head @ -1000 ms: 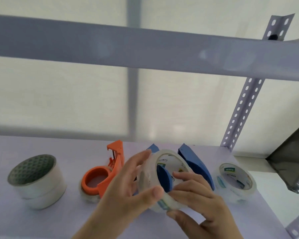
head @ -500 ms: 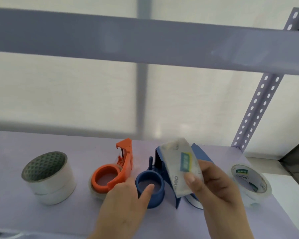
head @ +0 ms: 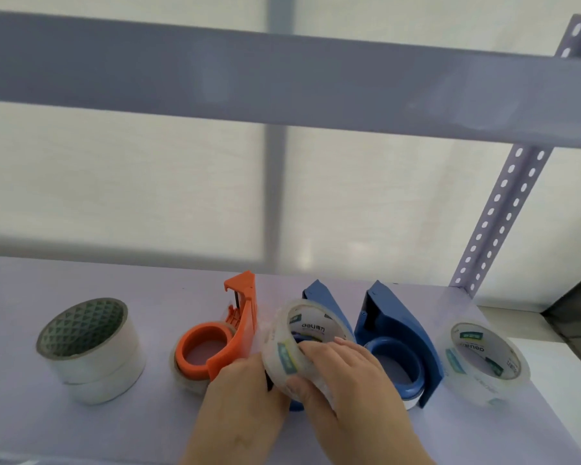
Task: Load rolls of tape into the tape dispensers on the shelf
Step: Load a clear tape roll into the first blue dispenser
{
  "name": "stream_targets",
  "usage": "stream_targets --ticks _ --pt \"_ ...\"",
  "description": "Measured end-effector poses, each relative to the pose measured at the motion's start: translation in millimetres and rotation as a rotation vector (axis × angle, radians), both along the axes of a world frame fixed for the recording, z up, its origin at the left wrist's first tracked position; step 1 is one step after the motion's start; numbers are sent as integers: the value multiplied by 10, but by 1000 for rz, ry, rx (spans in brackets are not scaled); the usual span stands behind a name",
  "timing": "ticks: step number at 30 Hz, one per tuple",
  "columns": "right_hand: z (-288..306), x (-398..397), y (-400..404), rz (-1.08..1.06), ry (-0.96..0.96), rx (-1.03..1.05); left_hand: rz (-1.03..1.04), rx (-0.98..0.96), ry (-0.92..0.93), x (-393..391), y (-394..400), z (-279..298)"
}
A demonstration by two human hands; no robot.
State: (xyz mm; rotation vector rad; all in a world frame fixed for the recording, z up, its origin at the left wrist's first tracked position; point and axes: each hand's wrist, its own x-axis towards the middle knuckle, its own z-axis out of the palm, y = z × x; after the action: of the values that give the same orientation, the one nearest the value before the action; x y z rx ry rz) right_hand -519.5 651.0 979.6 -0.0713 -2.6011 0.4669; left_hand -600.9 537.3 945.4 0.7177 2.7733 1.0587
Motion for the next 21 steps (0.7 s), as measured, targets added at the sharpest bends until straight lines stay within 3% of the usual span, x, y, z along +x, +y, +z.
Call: stream_targets --ticks 6,13,19,21 --pt "-17 -22 -27 -4 -49 122 33 184 -121 74 -71 -40" --pt "-116 -38 -67 -3 -215 191 78 400 -576 80 -179 66" --pt "-180 -90 -78 -11 -379 300 97 308 -567 54 -194 -62" --pt "-200 -72 -37 -52 -345 276 105 357 -590 74 -199 -43"
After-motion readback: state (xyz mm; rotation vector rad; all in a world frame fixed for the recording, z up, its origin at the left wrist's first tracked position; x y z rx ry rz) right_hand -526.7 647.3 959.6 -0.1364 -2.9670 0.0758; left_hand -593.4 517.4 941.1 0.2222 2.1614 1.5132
